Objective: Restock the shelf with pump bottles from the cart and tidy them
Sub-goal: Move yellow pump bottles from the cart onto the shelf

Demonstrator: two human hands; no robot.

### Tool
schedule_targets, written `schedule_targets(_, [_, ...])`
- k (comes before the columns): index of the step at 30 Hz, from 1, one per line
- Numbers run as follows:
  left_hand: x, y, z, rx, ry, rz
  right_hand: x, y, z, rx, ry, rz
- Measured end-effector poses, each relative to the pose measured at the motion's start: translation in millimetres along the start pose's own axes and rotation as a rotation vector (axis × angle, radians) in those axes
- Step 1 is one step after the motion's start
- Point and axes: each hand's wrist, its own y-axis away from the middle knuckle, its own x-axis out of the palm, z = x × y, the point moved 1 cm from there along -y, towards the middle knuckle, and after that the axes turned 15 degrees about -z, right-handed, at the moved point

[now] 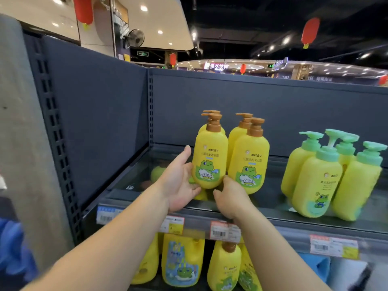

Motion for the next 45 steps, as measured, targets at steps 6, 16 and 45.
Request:
schedule_targets(6, [-6.0, -0.1, -1.6, -0.015, -0.011, 0.071, 1.9, 17.2, 4.2, -0.070, -0.031, -0.173])
schedule_targets(16, [-155.1, 128.8, 9.0, 0.046, 0.090, 0.275, 34.9, 133.4, 57.7, -0.442, -0.664, -0.424])
schedule_targets(45, [-626.0, 231.6, 326.2, -0.343, 0.604, -1.185, 696.6, 368.4, 28.6, -0.568, 0.442, 0.777])
